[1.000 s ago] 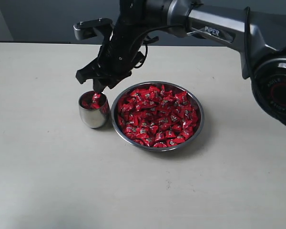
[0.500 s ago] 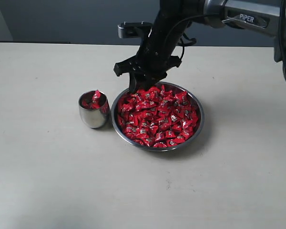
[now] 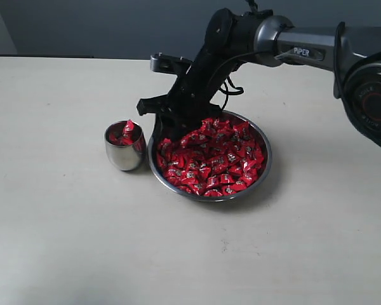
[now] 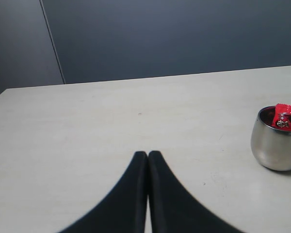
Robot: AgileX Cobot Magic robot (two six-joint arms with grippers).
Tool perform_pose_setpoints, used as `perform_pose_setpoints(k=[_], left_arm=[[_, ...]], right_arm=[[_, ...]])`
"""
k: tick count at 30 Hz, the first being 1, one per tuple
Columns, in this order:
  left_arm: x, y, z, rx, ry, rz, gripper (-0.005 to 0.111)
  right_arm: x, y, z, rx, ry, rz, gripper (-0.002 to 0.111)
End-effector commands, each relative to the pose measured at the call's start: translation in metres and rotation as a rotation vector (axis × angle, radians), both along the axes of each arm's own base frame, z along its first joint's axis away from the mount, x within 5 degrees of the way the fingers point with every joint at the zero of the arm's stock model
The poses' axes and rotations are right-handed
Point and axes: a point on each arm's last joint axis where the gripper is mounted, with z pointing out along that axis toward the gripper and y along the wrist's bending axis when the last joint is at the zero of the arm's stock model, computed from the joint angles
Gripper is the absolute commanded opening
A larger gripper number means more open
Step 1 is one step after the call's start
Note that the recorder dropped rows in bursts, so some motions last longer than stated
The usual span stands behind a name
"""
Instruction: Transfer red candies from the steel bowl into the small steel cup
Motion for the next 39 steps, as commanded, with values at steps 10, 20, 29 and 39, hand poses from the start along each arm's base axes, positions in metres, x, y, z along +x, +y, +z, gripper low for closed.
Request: perform_pose_setpoints(k=[10, 20, 29, 39], left_arm=[[-0.001, 0.000, 0.003, 0.002, -0.015, 0.002, 0.000], [-0.001, 0.000, 0.003, 0.002, -0.015, 0.002, 0.000], [-0.001, 0.000, 0.003, 0.002, -0.015, 0.002, 0.000], [-0.001, 0.000, 0.003, 0.002, -0.015, 0.002, 0.000]], right_arm=[[0.002, -0.007, -0.012, -0.075, -0.010, 0.004, 0.004], [0.001, -0.011, -0.011, -0.108, -0.020, 0.028, 0.049], [0.001, -0.009, -0.028, -0.117, 0.021, 0.021, 0.034], [0.000, -0.012, -0.027, -0.143, 0.017, 0.040, -0.001]])
